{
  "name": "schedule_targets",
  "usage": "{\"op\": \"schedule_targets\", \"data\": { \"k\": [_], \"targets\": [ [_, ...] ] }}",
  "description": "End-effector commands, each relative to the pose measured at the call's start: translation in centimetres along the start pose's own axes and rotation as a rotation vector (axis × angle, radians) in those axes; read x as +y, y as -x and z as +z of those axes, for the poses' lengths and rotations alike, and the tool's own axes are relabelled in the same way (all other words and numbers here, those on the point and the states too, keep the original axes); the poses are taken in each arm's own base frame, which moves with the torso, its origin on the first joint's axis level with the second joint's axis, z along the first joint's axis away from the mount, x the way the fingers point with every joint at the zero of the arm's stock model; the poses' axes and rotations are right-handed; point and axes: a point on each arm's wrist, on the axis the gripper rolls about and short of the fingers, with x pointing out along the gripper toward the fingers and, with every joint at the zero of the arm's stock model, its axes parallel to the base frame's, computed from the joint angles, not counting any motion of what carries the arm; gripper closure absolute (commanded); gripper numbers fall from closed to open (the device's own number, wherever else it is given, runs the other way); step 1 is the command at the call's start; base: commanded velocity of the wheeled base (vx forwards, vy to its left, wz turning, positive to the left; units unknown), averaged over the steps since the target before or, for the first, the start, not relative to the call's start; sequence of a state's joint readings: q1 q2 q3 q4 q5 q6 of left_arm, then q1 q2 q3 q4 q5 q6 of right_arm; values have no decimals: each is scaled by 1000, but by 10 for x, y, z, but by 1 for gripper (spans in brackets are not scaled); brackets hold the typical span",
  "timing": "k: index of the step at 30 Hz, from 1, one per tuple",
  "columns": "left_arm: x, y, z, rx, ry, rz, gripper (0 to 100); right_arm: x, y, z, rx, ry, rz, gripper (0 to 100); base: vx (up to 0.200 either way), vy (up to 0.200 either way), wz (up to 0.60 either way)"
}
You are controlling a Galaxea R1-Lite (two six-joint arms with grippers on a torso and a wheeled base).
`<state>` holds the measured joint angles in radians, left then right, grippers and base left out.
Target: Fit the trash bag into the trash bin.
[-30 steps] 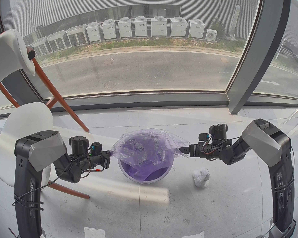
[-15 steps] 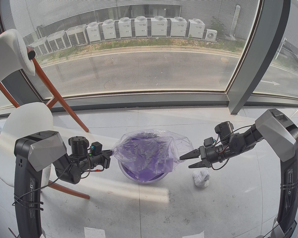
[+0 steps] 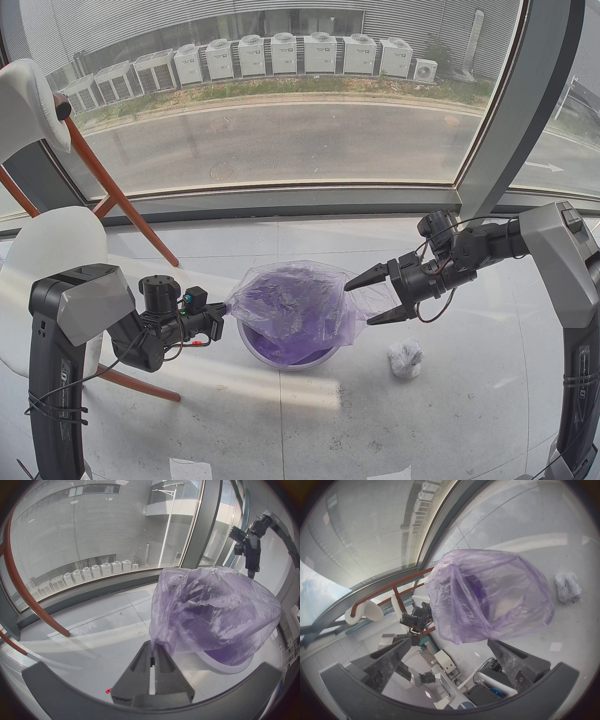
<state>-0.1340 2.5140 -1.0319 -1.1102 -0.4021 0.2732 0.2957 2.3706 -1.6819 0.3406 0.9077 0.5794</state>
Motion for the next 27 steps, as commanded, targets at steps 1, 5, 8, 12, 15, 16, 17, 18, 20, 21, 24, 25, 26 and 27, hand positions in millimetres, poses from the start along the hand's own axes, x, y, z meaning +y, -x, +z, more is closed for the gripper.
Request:
{"op": "schedule_targets", "data": {
  "k": [1, 5, 8, 12, 15, 16, 17, 18, 20, 21, 24, 25, 26, 27],
  "targets": [
    [-7, -2, 2, 0, -8, -17, 100, 10, -28, 9, -16, -36, -43, 0, 0, 0, 0],
    [-9, -2, 1, 1, -10, -20, 100, 15, -36, 23, -103, -68, -94, 0, 0, 0, 0],
    [-8, -2, 2, -10, -15, -17, 100, 31, -32, 32, -165, -91, -76, 0, 0, 0, 0],
    [-9, -2, 3, -14, -15, -19, 100, 53, -10, 34, -244, 2, -58, 0, 0, 0, 0],
    [-9, -1, 2, -13, -15, -19, 100, 78, 12, 30, -302, 173, -53, 0, 0, 0, 0],
    [-9, -1, 2, -13, -15, -18, 100, 83, 14, 28, -305, 222, -62, 0, 0, 0, 0],
    [-10, -2, 3, -13, -15, -21, 100, 84, 14, 25, -304, 257, -78, 0, 0, 0, 0],
    [-10, -2, 3, -13, -15, -21, 100, 83, 14, 23, -308, 285, -101, 0, 0, 0, 0],
    [-13, -3, 4, -19, -19, -27, 100, 74, 8, 22, -327, 402, -205, 0, 0, 0, 0],
    [-15, -3, 4, -20, -17, -29, 100, 68, 7, 24, -337, 458, -258, 0, 0, 0, 0],
    [-17, -4, 5, -20, -18, -35, 100, 51, -4, 27, -317, 526, -334, 0, 0, 0, 0],
    [-17, -4, 5, -20, -18, -35, 100, 50, -4, 28, -316, 525, -334, 0, 0, 0, 0],
    [-17, -5, 5, -22, -20, -35, 100, 48, -8, 28, -310, 518, -334, 0, 0, 0, 0],
    [-17, -5, 5, -22, -20, -35, 100, 44, -12, 29, -306, 515, -337, 0, 0, 0, 0]
  ]
}}
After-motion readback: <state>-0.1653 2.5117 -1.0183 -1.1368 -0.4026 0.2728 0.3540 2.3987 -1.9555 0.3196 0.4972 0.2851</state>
